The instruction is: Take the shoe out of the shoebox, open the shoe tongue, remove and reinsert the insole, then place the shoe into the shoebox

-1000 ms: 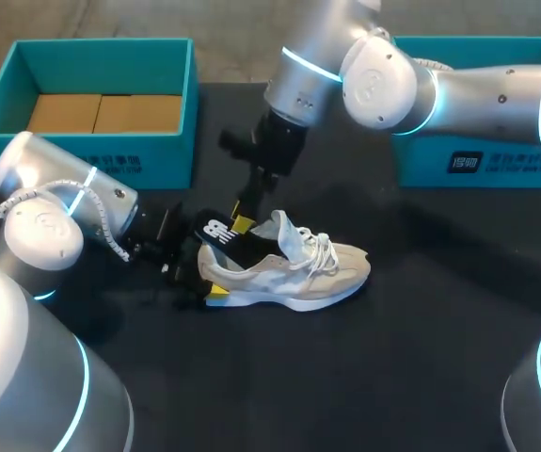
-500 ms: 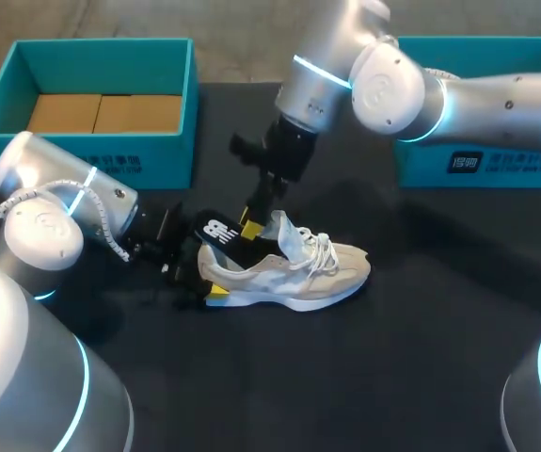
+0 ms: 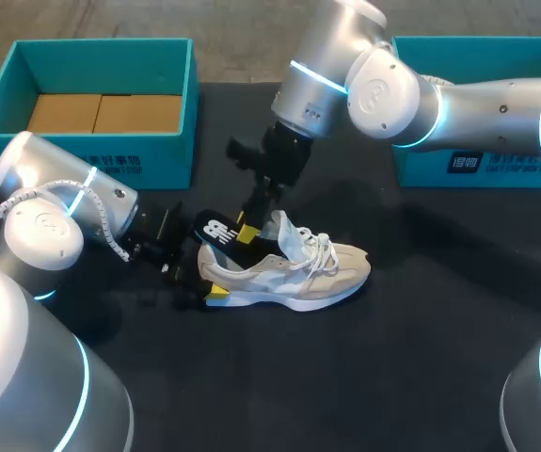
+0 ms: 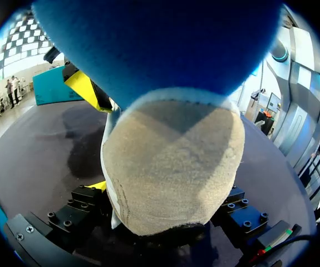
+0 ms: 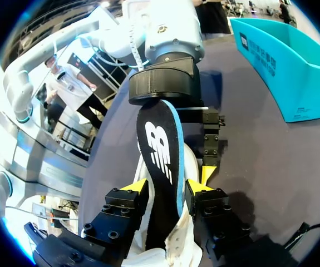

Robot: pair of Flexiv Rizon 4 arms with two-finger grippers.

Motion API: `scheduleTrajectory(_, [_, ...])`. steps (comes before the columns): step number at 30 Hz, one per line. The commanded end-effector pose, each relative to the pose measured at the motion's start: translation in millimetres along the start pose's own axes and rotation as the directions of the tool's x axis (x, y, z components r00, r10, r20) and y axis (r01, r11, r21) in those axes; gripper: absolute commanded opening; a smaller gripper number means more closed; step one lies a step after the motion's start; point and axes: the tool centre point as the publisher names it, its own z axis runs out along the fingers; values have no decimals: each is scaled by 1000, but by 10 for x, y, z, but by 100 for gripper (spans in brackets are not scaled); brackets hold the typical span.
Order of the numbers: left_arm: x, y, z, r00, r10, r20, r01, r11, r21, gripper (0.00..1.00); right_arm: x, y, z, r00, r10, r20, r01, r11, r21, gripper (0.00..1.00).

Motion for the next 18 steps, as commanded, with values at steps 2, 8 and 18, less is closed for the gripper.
scheduleTrajectory(2, [-31, 45, 36, 1000, -1, 0, 1, 1000, -2, 0, 6, 26, 60, 1000, -5, -2, 5, 1000, -4, 42])
scheduleTrajectory(8, [-31, 45, 36, 1000, -1, 0, 1, 1000, -2, 0, 5, 50, 83, 1000, -13, -4, 13, 1000, -11, 34])
scheduleTrajectory(18, [-31, 45, 36, 1000, -1, 0, 1, 1000, -2, 0, 3, 68, 82, 1000, -15, -7, 15, 1000, -12, 0])
